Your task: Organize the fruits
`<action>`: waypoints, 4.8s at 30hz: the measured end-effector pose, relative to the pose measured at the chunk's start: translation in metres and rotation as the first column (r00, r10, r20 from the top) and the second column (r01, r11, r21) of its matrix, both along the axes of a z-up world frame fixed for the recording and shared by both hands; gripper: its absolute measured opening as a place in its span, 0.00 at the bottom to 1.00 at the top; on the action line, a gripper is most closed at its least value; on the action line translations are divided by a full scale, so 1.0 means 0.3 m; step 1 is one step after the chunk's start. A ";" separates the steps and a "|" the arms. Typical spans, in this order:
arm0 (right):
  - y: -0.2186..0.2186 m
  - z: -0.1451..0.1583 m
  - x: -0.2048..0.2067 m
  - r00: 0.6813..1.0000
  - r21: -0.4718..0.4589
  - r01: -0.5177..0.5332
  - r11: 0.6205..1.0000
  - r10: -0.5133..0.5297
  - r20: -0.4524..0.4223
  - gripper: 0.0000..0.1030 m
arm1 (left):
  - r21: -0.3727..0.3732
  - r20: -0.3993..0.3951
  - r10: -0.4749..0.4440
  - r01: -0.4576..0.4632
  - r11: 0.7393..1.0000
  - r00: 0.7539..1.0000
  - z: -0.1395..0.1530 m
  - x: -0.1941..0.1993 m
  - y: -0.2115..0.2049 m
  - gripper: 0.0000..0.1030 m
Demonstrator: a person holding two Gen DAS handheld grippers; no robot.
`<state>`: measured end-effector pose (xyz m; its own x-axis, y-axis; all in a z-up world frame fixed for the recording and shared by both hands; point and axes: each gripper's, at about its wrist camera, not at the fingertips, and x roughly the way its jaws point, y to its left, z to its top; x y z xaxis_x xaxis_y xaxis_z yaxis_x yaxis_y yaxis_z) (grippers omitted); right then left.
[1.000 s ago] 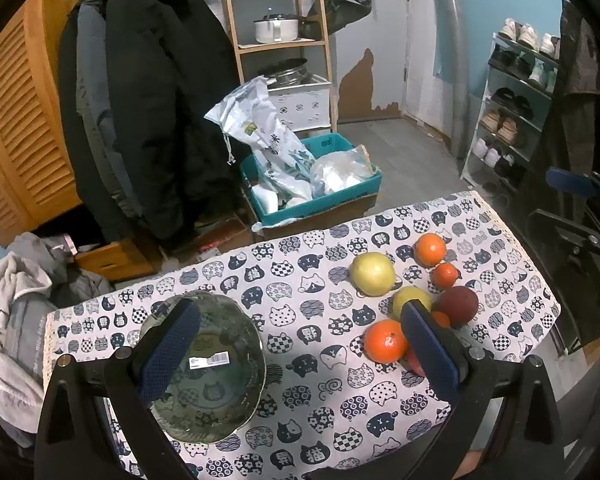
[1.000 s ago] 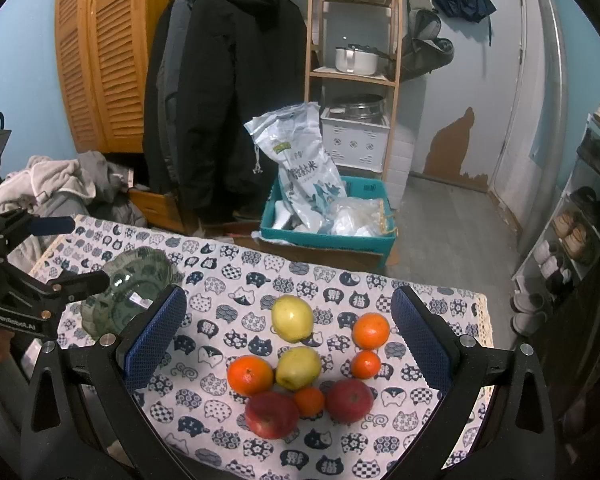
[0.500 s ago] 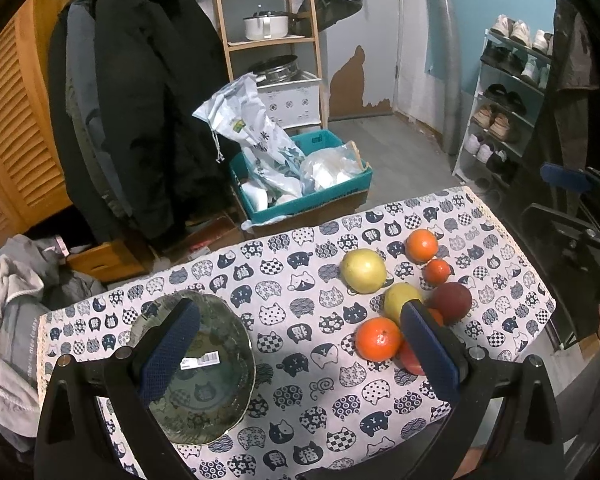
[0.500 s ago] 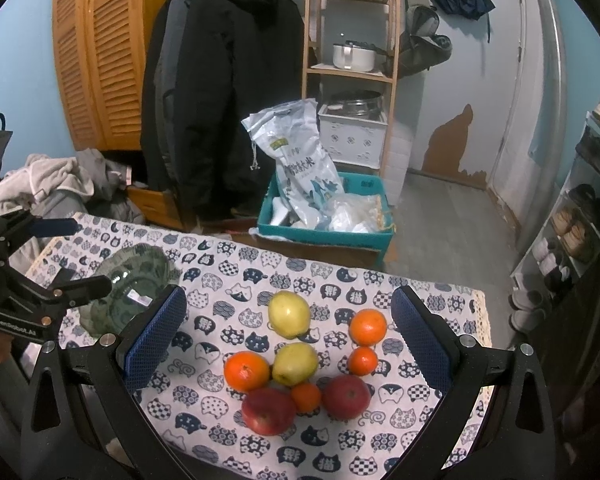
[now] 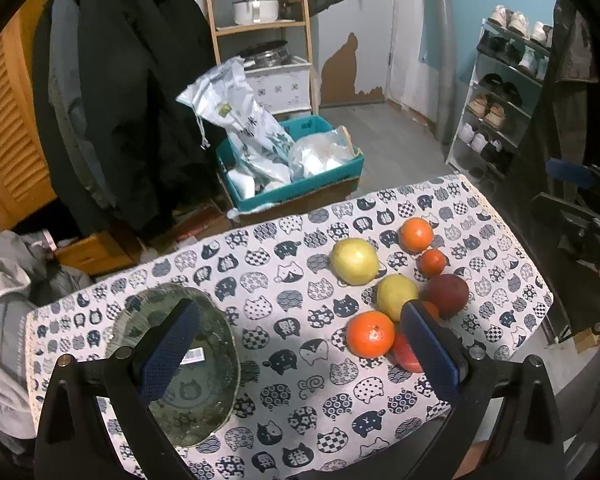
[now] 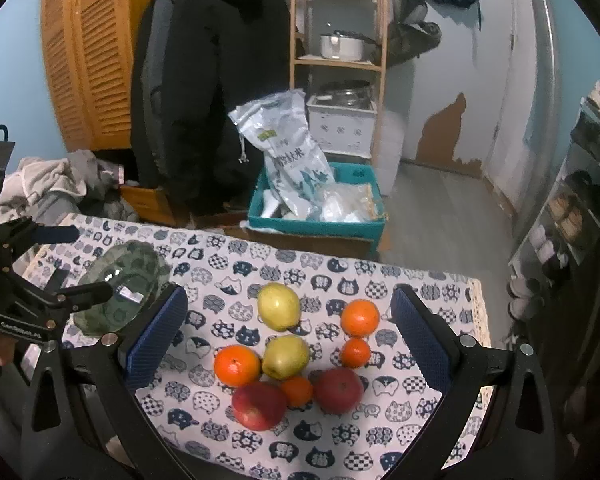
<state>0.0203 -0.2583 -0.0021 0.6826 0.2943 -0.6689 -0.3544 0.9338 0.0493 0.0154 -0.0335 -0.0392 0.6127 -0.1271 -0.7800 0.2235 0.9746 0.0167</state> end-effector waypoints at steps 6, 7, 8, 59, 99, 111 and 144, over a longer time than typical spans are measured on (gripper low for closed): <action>-0.037 -0.033 0.026 0.999 0.005 0.028 1.000 -0.028 -0.039 0.97 | 0.005 -0.034 0.001 -0.001 1.000 0.999 -0.057 0.036 -0.022 0.99; -0.042 -0.039 0.030 0.999 0.006 0.031 1.000 -0.031 -0.045 0.97 | 0.005 -0.043 -0.002 0.002 1.000 0.999 -0.069 0.043 -0.028 0.99; -0.047 -0.046 0.033 0.998 0.007 0.033 0.999 -0.033 -0.052 0.97 | 0.004 -0.056 -0.004 0.004 1.000 0.998 -0.084 0.053 -0.034 0.99; -0.198 -0.837 0.273 0.776 -0.030 0.152 0.988 -0.138 -0.615 0.76 | -0.021 -0.447 -0.035 0.028 0.999 0.894 -0.603 0.289 -0.215 0.99; -0.138 -0.618 0.217 0.905 -0.117 0.093 0.989 -0.133 -0.403 0.70 | -0.046 -0.374 -0.131 0.123 0.991 0.918 -0.565 0.246 -0.237 0.67; -0.087 -0.427 0.183 0.960 -0.063 0.098 0.993 -0.111 -0.258 0.70 | -0.036 -0.240 -0.115 0.109 0.993 0.964 -0.389 0.202 -0.198 0.67; 0.134 0.008 0.111 1.000 0.106 -0.011 0.994 0.012 -0.014 0.70 | -0.119 0.033 -0.028 0.032 0.992 0.999 0.017 0.060 0.060 0.67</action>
